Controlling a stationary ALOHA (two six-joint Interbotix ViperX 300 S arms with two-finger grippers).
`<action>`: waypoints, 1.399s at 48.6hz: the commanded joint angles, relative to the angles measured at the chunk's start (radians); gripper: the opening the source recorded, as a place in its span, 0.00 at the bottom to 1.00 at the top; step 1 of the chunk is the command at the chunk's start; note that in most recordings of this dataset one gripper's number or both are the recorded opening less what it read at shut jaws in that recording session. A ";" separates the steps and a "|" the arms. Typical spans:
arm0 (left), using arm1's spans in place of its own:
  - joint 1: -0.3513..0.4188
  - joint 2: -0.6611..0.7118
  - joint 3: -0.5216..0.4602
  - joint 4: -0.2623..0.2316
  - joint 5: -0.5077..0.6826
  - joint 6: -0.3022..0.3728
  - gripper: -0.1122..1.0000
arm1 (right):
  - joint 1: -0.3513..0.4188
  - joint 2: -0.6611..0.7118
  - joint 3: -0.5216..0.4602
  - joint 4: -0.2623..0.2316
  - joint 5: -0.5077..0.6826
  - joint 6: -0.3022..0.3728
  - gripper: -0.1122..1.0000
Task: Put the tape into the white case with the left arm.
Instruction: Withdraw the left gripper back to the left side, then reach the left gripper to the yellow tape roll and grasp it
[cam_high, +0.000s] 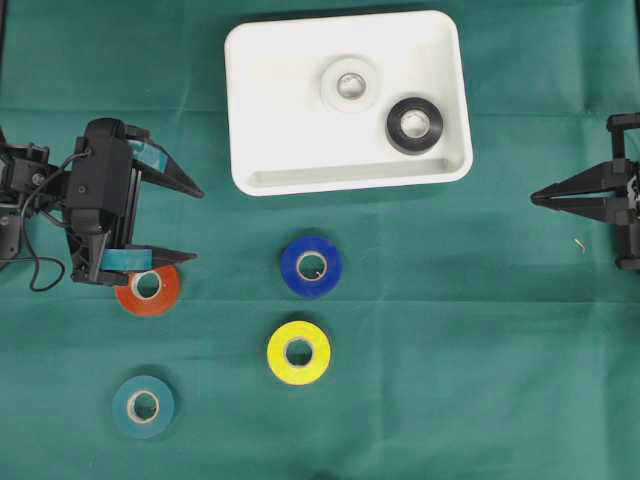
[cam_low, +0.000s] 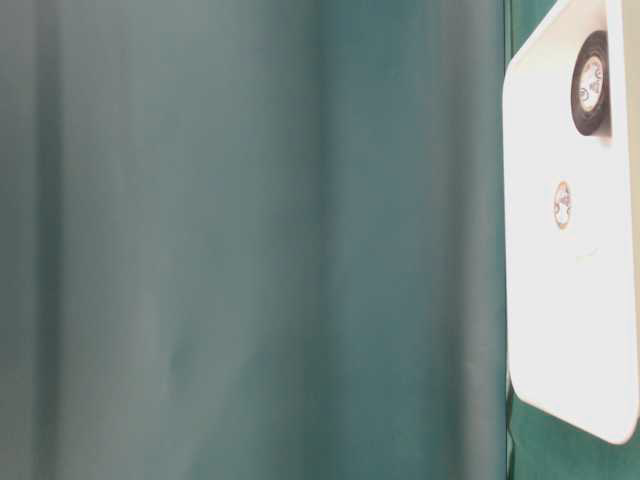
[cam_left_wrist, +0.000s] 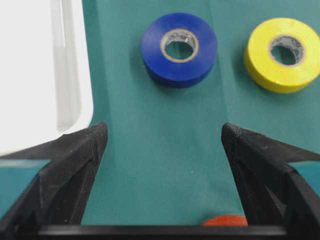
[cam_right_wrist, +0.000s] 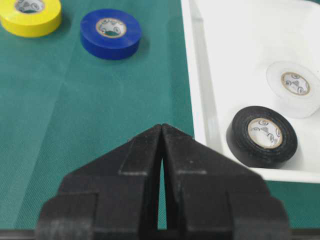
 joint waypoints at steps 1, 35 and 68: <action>-0.005 0.000 -0.012 -0.002 -0.011 0.002 0.96 | -0.002 0.005 -0.011 0.000 -0.011 0.002 0.02; -0.126 0.267 -0.172 -0.002 -0.098 0.005 0.96 | -0.002 0.005 -0.009 0.000 -0.011 0.002 0.02; -0.167 0.483 -0.380 0.003 0.014 0.147 0.96 | -0.002 0.005 -0.006 0.000 -0.011 0.003 0.02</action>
